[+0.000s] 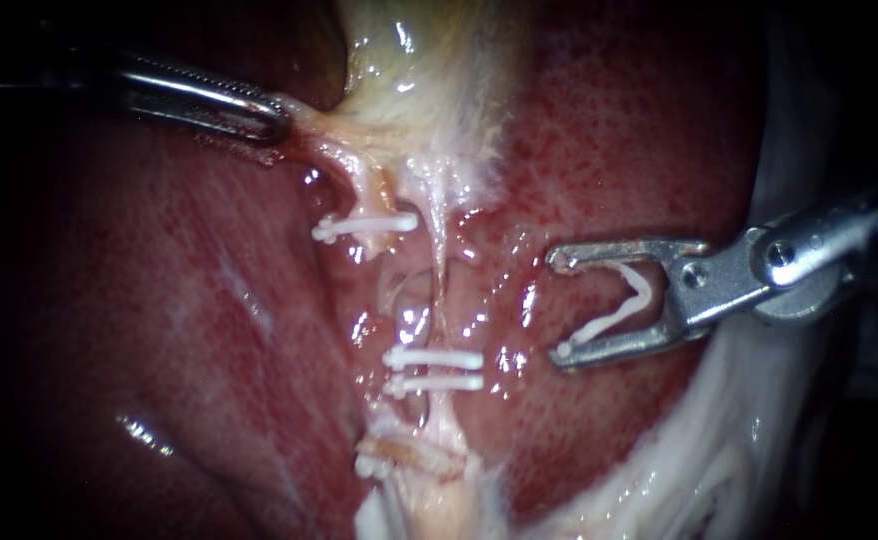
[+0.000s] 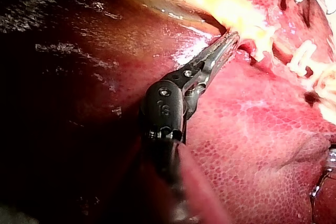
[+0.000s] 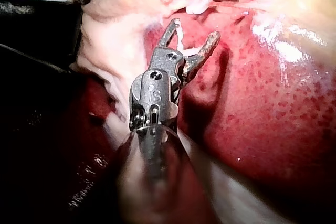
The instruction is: Clipping third clip right tube
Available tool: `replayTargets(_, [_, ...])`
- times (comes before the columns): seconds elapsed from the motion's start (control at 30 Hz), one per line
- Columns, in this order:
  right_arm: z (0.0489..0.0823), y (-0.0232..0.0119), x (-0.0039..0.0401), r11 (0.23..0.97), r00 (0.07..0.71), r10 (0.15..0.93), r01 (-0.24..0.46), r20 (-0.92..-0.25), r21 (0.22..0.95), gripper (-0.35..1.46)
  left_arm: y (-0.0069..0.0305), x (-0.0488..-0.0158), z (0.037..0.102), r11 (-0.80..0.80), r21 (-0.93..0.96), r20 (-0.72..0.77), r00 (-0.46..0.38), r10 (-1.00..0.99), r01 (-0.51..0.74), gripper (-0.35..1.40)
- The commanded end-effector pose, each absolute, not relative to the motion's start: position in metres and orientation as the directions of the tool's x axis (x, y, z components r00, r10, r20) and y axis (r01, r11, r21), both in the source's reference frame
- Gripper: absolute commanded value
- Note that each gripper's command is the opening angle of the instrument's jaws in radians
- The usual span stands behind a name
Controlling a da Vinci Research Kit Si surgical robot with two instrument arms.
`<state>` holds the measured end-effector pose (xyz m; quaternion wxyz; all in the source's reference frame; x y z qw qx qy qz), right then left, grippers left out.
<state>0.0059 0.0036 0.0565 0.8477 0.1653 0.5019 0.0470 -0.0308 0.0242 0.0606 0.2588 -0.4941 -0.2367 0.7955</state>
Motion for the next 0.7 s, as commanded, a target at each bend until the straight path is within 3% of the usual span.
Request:
replayTargets(0.03, [0.0564,0.0036,0.0059,0.941,0.491,0.246,0.085,-0.836,0.328,0.5,0.0242,-0.0308,0.0604,-0.754,-0.633,-0.663,-0.378,0.646,-0.178,-0.35])
replayTargets(0.53, [0.0557,0.0038,0.0061,0.938,0.464,0.258,0.089,-0.847,0.335,0.5,0.0264,-0.0275,0.0526,-0.757,-0.627,-0.679,-0.348,0.646,-0.182,-0.35])
replayTargets(0.7, [0.0552,0.0041,0.0072,0.926,0.421,0.297,0.093,-0.857,0.366,0.5,0.0262,-0.0276,0.0528,-0.759,-0.625,-0.68,-0.348,0.645,-0.183,-0.35])
